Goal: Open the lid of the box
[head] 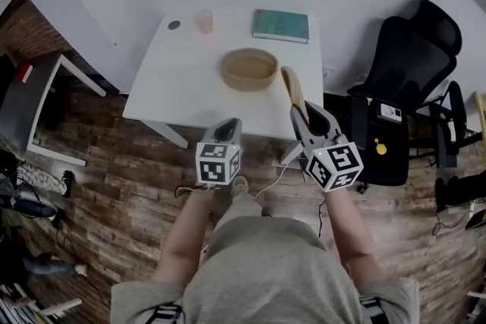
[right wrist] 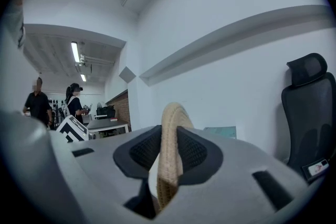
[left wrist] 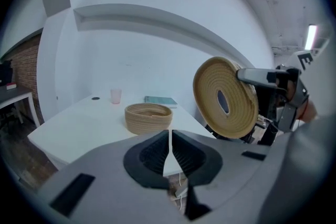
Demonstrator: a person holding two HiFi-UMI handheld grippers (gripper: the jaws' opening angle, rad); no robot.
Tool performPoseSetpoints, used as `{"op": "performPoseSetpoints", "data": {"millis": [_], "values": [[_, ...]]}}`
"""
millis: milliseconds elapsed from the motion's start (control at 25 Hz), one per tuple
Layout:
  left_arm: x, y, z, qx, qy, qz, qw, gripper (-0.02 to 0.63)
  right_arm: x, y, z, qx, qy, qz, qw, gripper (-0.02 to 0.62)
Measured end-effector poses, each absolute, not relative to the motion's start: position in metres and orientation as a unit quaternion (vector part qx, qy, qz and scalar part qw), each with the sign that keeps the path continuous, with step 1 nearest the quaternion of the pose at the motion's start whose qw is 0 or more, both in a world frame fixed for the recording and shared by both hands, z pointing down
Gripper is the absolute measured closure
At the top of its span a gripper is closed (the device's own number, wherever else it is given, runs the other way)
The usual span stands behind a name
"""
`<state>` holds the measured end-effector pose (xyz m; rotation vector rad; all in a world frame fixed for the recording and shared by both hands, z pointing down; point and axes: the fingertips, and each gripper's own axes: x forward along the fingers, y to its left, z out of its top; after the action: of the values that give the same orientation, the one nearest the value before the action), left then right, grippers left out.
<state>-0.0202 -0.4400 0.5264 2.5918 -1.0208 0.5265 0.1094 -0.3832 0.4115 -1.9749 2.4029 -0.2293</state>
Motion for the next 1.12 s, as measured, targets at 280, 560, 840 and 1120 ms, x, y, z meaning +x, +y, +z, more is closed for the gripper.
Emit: {"op": "performPoseSetpoints", "data": {"millis": [280, 560, 840, 1120], "values": [[-0.025, -0.376, 0.517, 0.907, -0.353, 0.167, 0.158, 0.588, 0.097, -0.321, 0.414, -0.626, 0.775, -0.079, 0.028, 0.503], [-0.034, -0.322, 0.507, 0.909, -0.356, 0.141, 0.163, 0.589, 0.085, -0.269, 0.425, -0.621, 0.778, -0.09, 0.036, 0.503], [-0.049, -0.278, 0.506, 0.907, -0.363, 0.121, 0.176, 0.588, 0.073, -0.224, 0.43, -0.616, 0.78, -0.098, 0.046, 0.503], [-0.068, -0.252, 0.501, 0.905, -0.369, 0.105, 0.185, 0.589, 0.06, -0.192, 0.433, -0.611, 0.784, -0.101, 0.047, 0.503]]}}
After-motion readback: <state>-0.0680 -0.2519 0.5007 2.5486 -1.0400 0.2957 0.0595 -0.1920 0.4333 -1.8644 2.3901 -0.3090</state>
